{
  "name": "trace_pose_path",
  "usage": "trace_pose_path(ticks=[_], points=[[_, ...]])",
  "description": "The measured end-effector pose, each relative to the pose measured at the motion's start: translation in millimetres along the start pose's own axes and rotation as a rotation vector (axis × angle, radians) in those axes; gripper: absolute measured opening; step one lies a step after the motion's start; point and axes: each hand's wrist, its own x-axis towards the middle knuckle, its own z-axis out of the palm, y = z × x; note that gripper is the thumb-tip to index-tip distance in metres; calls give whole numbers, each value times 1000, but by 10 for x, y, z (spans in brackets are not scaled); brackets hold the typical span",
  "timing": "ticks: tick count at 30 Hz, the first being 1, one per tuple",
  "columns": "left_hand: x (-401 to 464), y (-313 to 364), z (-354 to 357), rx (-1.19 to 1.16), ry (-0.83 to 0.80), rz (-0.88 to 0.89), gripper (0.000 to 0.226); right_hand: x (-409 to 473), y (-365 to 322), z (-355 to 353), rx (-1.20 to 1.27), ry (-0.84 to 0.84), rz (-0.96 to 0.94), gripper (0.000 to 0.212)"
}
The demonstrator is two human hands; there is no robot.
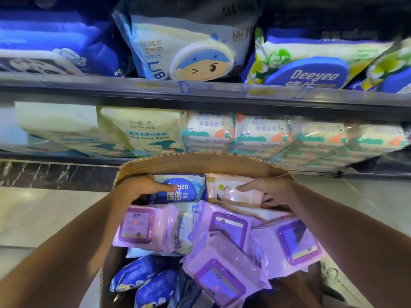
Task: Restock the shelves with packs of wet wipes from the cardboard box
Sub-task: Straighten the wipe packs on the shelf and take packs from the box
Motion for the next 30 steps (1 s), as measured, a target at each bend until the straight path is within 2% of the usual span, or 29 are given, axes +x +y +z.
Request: trace_pose_path(ticks=[2, 3, 5, 7, 11, 13, 15, 17, 20, 21, 23, 25, 26, 29, 30], points=[[-9, 20, 2, -44, -10, -4, 70, -38, 24, -16, 43, -54, -21, 95], [-13, 32, 9, -56, -8, -20, 77, -56, 31, -30, 57, -85, -40, 92], [-50, 68, 31, -94, 0, -42, 107, -151, 0, -47, 36, -112, -78, 75], [-121, 108, 8, -180, -22, -39, 116, -228, -69, -48, -5, -96, -82, 60], [-295, 258, -82, -321, -92, -36, 98, -479, -254, 29, -379, -80, -198, 68], [-371, 359, -77, -298, -43, -25, 87, -617, -350, 87, -539, -35, -282, 83], [-433, 470, -32, -264, -13, 15, 73, -727, -413, 145, -628, 26, -318, 102], [-466, 536, 14, -261, -23, 48, 64, -767, -430, 230, -667, 95, -308, 104], [-418, 553, 150, -203, 44, 43, 87, -686, -407, 389, -522, 117, -318, 97], [-421, 557, 180, -210, 73, 30, 85, -609, -399, 429, -416, 110, -323, 98], [-428, 561, 211, -277, 67, 43, 61, -538, -391, 460, -254, 130, -335, 98], [-467, 555, 210, -325, 47, 39, 53, -525, -378, 455, -233, 172, -351, 89], [-519, 550, 193, -317, 57, 47, 60, -552, -363, 446, -248, 199, -365, 86], [-614, 504, 127, -267, 135, 48, 104, -717, -310, 392, -321, 269, -418, 79], [-635, 482, 109, -259, 159, 60, 110, -797, -291, 362, -351, 293, -444, 74]])
